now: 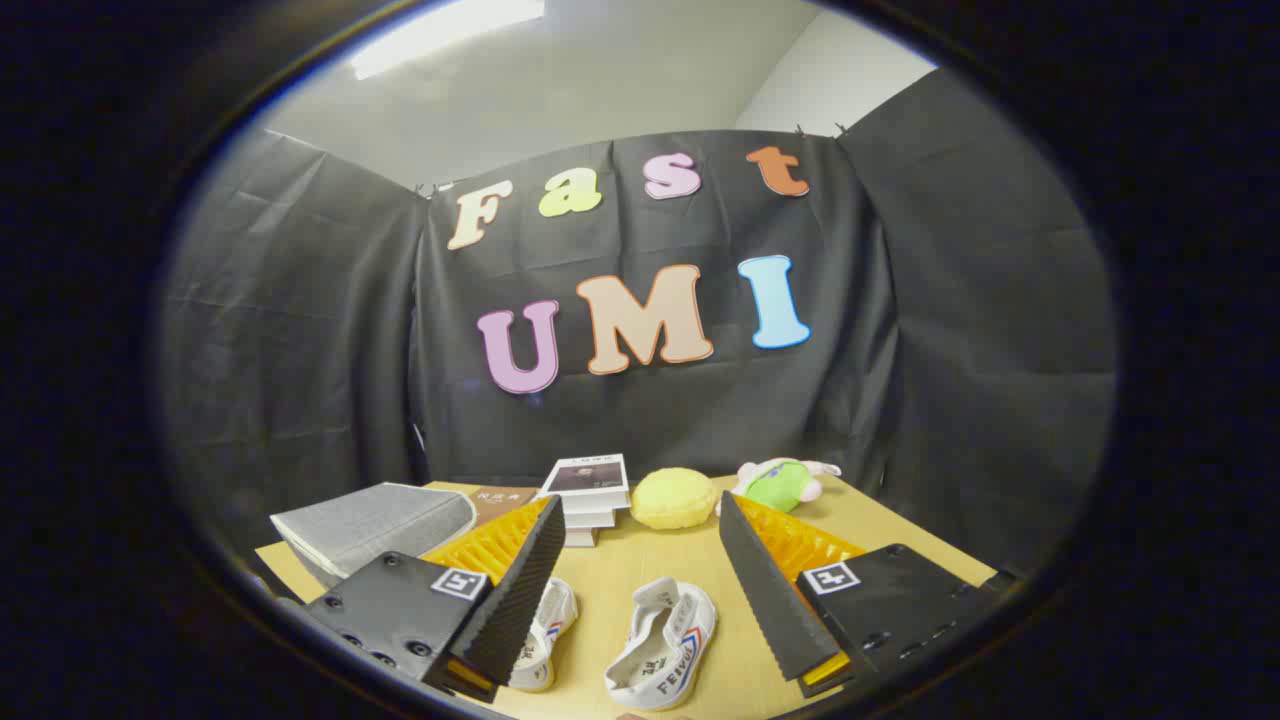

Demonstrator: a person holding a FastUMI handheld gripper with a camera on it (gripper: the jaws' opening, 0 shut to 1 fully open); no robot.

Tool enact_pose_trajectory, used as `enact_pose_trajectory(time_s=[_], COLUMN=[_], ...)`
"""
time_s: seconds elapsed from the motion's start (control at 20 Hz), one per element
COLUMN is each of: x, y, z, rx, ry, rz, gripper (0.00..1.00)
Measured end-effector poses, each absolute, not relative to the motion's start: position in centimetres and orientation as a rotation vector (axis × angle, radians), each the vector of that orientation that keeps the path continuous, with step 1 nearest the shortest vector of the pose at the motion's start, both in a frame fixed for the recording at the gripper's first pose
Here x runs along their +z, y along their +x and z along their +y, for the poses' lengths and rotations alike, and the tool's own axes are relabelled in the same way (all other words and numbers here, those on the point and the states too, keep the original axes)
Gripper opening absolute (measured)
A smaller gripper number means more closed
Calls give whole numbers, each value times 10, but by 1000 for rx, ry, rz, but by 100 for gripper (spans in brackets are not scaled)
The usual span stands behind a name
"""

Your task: Open the storage box then place both shoes into the box .Put the left shoe in first, then the right shoe, with the right side of both shoes facing outward in a uniform manner.

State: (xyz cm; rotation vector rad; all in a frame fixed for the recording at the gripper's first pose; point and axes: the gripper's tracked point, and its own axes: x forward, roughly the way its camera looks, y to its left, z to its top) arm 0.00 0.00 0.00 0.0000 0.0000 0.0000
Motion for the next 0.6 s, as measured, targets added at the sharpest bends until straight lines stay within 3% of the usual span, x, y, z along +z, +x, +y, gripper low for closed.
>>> enact_pose_trajectory(time_s=[0.6], x=[-21], y=[17], z=[18], rx=[24], ry=[62], rz=[51], gripper=[98])
